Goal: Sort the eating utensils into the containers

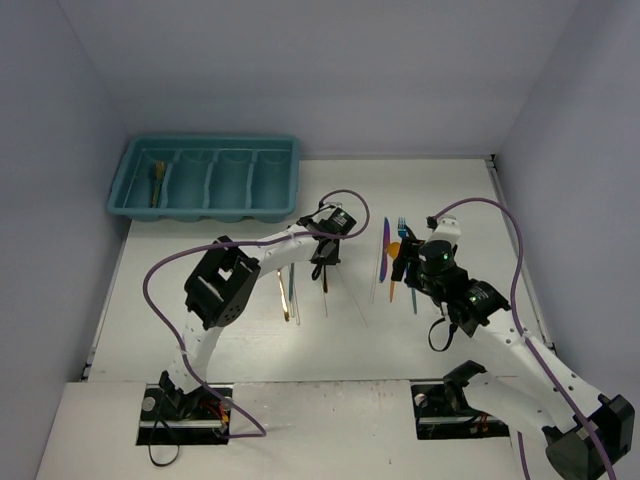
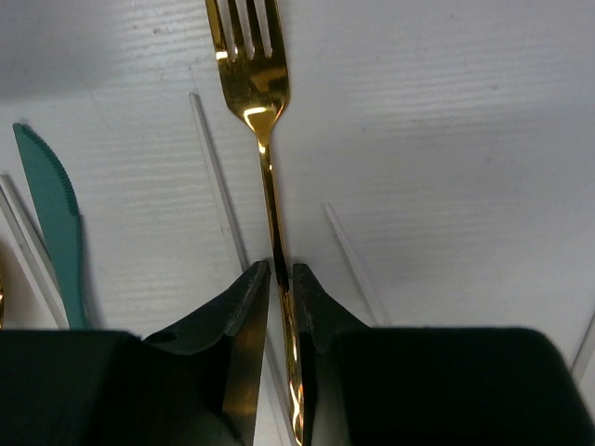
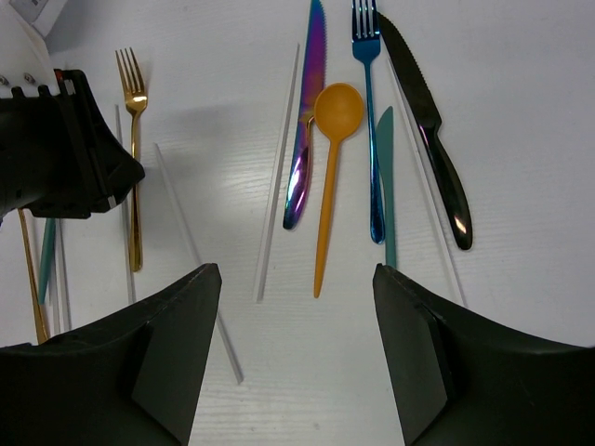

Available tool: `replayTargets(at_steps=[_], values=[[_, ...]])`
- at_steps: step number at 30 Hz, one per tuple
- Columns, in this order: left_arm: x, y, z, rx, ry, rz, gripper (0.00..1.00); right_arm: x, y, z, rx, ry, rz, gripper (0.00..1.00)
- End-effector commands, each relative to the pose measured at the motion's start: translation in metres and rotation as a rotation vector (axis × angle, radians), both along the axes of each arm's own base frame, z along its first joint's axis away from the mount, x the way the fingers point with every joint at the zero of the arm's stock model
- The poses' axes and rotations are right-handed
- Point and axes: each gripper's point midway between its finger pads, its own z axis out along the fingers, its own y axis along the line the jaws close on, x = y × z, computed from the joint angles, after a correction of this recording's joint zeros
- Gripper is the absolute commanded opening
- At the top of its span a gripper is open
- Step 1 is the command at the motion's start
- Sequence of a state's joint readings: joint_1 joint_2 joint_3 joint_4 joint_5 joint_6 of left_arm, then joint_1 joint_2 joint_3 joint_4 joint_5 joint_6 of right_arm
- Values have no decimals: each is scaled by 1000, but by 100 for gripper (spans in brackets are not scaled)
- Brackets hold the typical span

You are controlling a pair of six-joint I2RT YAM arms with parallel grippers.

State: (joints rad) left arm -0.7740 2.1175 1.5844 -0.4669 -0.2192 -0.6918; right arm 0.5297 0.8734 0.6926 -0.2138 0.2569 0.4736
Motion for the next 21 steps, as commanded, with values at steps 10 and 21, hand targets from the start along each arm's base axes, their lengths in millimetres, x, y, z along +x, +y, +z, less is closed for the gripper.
replayTargets(at_steps=[10, 21], values=[[10, 9, -10, 29, 35, 38, 0, 6, -6, 8, 4, -41, -39, 64], [26, 4, 93, -72, -166, 14, 0, 8, -4, 14, 10, -50, -35, 64]])
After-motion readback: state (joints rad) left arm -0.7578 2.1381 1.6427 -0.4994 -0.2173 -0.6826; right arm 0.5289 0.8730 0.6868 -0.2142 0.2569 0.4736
